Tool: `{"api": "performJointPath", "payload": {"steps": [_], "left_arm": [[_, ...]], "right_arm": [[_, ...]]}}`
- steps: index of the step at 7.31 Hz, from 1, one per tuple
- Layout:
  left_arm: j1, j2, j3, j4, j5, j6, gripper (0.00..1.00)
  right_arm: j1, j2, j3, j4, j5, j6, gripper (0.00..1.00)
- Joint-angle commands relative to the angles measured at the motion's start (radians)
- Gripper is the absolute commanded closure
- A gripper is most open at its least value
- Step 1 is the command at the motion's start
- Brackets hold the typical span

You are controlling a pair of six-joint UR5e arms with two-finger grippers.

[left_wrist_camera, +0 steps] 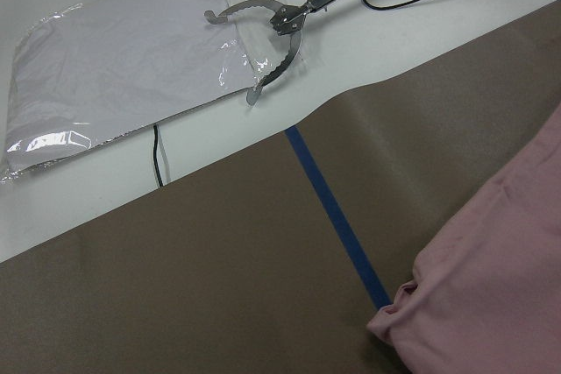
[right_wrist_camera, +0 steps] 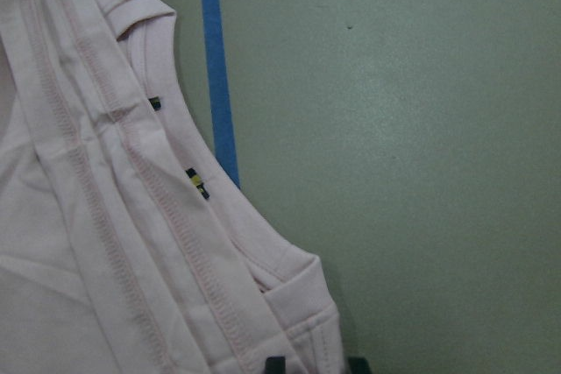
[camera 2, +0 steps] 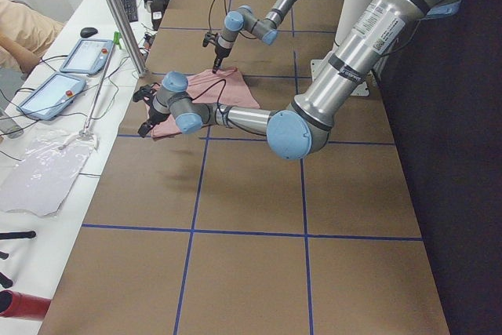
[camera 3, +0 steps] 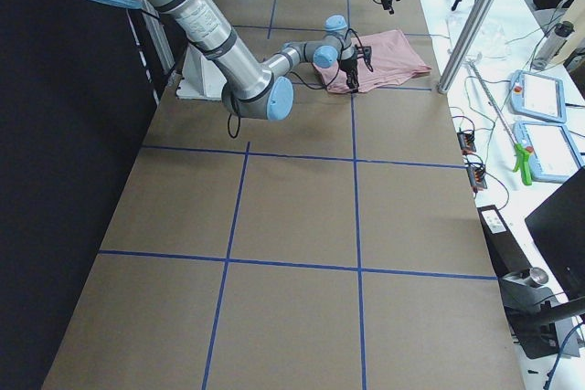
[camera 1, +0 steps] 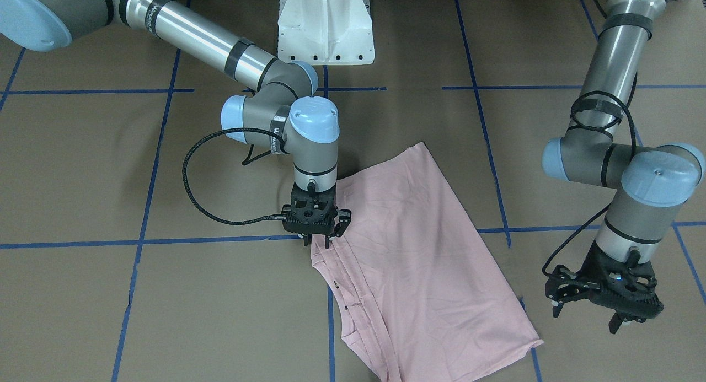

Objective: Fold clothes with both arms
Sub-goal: 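Lower the right gripper onto the folded shirt's edge near the collar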

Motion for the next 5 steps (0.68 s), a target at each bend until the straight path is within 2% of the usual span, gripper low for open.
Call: {"api": "performJointPath", "payload": {"steps": [1, 4, 5], "left_arm": [[0.0, 0.0, 0.0, 0.0, 0.0, 0.0, 0.0], [0.004, -0.001, -0.002, 0.0, 0.0, -0.028, 0.0], [0.007, -0.003, -0.003, -0.002, 0.0, -0.048, 0.0]], "right_arm": [[0.0, 0.006, 0.002, 0.002, 0.0, 0.029, 1.0], [0.0, -0.001, 0.024, 0.002, 0.001, 0.025, 1.0], [0.0, -0.049, 0.094, -0.004, 0.006, 0.023, 1.0]]}}
